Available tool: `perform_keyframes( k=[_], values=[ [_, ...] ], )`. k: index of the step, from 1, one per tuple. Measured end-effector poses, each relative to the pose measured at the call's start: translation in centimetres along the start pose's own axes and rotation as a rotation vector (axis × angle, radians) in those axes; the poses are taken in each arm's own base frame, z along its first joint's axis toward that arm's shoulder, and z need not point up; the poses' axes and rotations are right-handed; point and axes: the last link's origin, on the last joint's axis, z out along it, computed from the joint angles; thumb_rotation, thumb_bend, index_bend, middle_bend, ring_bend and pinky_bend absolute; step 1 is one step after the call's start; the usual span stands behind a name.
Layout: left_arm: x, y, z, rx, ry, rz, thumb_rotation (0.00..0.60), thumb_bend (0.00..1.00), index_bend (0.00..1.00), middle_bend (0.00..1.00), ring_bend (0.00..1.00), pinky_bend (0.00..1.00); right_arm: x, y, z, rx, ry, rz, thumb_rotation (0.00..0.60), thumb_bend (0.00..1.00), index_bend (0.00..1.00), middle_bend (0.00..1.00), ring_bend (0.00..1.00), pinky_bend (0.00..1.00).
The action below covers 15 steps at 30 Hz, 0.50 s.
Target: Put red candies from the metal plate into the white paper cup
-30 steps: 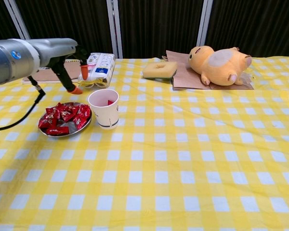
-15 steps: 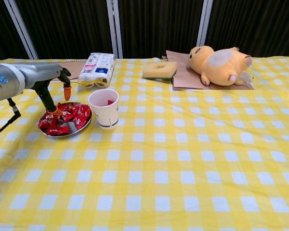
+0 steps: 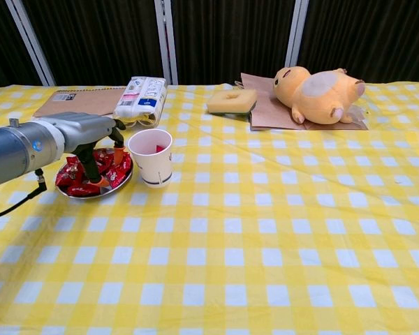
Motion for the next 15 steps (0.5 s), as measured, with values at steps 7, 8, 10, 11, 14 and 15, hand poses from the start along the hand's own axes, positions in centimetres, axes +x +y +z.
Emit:
perform_keyframes(
  k=[7, 8, 10, 11, 14, 15],
  values=[
    [-0.16, 0.73, 0.11, -0.020, 0.004, 0.007, 0.600, 0.24, 0.43, 0.00, 0.00, 0.02, 0.00, 0.03, -0.03, -0.001, -0.002, 0.002, 0.600, 0.41, 0.00, 0.01, 0.00, 0.00],
    [-0.20, 0.79, 0.10, -0.022, 0.003, 0.008, 0.600, 0.24, 0.43, 0.00, 0.00, 0.02, -0.01, 0.03, -0.03, -0.001, -0.003, 0.001, 0.600, 0.41, 0.00, 0.01, 0.00, 0.00],
    [-0.31, 0.84, 0.08, -0.024, 0.000, 0.014, 0.600, 0.23, 0.43, 0.00, 0.00, 0.02, 0.01, 0.02, -0.03, -0.001, -0.001, 0.001, 0.600, 0.41, 0.00, 0.01, 0.00, 0.00],
    [-0.35, 0.84, 0.07, -0.025, -0.001, 0.019, 0.600, 0.24, 0.43, 0.00, 0.00, 0.02, 0.01, 0.02, -0.04, -0.001, -0.001, 0.001, 0.600, 0.41, 0.00, 0.01, 0.00, 0.00],
    [-0.41, 0.71, 0.03, -0.022, -0.007, 0.036, 0.600, 0.24, 0.44, 0.00, 0.00, 0.02, 0.04, 0.05, -0.06, -0.003, 0.000, 0.002, 0.600, 0.41, 0.00, 0.01, 0.00, 0.00],
    [-0.37, 0.59, 0.02, -0.019, -0.010, 0.041, 0.600, 0.24, 0.44, 0.00, 0.00, 0.02, 0.04, 0.05, -0.06, -0.003, 0.000, 0.001, 0.600, 0.41, 0.00, 0.01, 0.00, 0.00]
  ],
)
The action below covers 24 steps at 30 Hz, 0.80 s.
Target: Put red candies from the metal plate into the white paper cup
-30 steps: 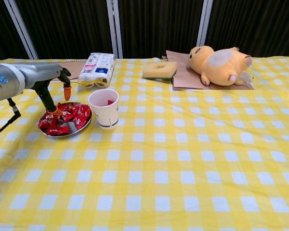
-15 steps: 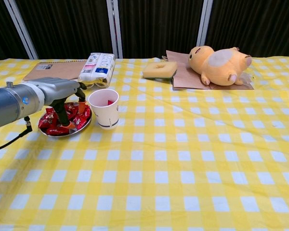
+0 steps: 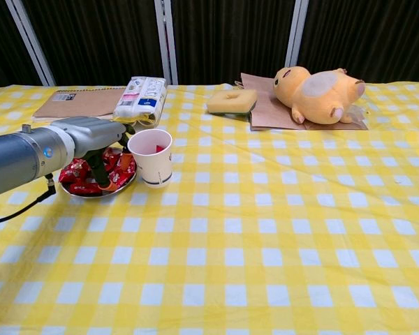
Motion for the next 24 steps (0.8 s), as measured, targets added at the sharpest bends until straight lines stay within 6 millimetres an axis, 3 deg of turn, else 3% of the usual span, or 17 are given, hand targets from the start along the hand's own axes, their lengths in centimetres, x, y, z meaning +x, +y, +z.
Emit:
perform_keyframes(
  k=[13, 24],
  values=[
    [0.06, -1.02, -0.24, 0.016, -0.027, 0.025, 0.600, 0.24, 0.45, 0.00, 0.00, 0.02, -0.08, -0.04, -0.02, 0.002, -0.001, -0.002, 0.600, 0.41, 0.00, 0.01, 0.00, 0.00],
    [-0.13, -0.58, 0.00, 0.013, -0.021, 0.022, 0.600, 0.24, 0.46, 0.00, 0.00, 0.02, -0.03, 0.01, -0.04, 0.001, -0.002, -0.001, 0.600, 0.41, 0.00, 0.01, 0.00, 0.00]
  ],
)
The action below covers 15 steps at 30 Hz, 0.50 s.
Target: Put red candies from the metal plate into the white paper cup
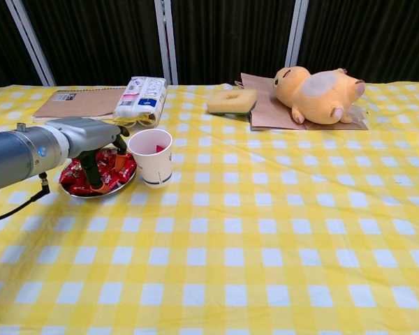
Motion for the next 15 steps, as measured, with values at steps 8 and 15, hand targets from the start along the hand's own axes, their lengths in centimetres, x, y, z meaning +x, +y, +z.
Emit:
perform_keyframes(
  k=[8, 15],
  values=[
    [-0.37, -0.25, 0.03, 0.008, -0.007, 0.018, 0.600, 0.26, 0.47, 0.00, 0.00, 0.02, 0.01, -0.01, -0.01, -0.001, 0.000, 0.006, 0.600, 0.41, 0.00, 0.01, 0.00, 0.00],
    [-0.53, -0.59, -0.11, 0.012, -0.016, 0.019, 0.600, 0.38, 0.49, 0.00, 0.00, 0.02, -0.03, -0.04, -0.04, 0.000, 0.000, 0.005, 0.600, 0.41, 0.00, 0.01, 0.00, 0.00]
  ],
)
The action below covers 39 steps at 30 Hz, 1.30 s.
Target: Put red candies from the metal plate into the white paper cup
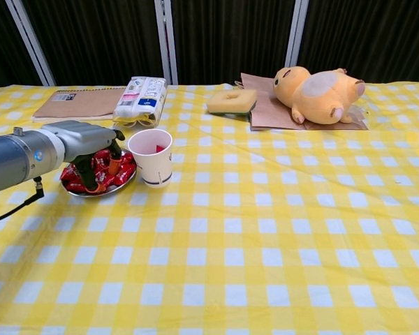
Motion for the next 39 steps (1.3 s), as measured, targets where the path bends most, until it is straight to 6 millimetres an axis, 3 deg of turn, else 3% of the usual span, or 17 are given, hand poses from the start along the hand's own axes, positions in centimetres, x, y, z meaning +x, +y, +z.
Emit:
perform_keyframes(
  k=[11, 17, 29, 36, 39],
  values=[
    [0.0, -0.3, -0.2, 0.004, -0.004, -0.005, 0.600, 0.41, 0.52, 0.00, 0.00, 0.02, 0.0, 0.0, 0.0, 0.001, 0.003, 0.001, 0.600, 0.41, 0.00, 0.01, 0.00, 0.00],
    [1.0, -0.3, -0.4, -0.001, 0.021, -0.035, 0.600, 0.41, 0.52, 0.00, 0.00, 0.02, 0.1, 0.0, 0.1, 0.001, 0.005, 0.001, 0.600, 0.41, 0.00, 0.01, 0.00, 0.00],
    [6.1, 0.0, -1.7, -0.050, 0.136, -0.084, 0.600, 0.41, 0.52, 0.00, 0.00, 0.02, 0.0, 0.0, 0.1, 0.005, 0.005, 0.001, 0.600, 0.41, 0.00, 0.01, 0.00, 0.00],
    [9.2, 1.7, -2.5, -0.105, 0.194, -0.124, 0.600, 0.40, 0.52, 0.00, 0.00, 0.02, 0.1, 0.0, 0.1, 0.004, 0.008, 0.004, 0.600, 0.41, 0.00, 0.01, 0.00, 0.00],
    [9.7, 2.6, -2.6, -0.125, 0.200, -0.129, 0.600, 0.40, 0.52, 0.00, 0.00, 0.02, 0.1, 0.0, 0.1, 0.004, 0.008, 0.005, 0.600, 0.41, 0.00, 0.01, 0.00, 0.00]
  ],
)
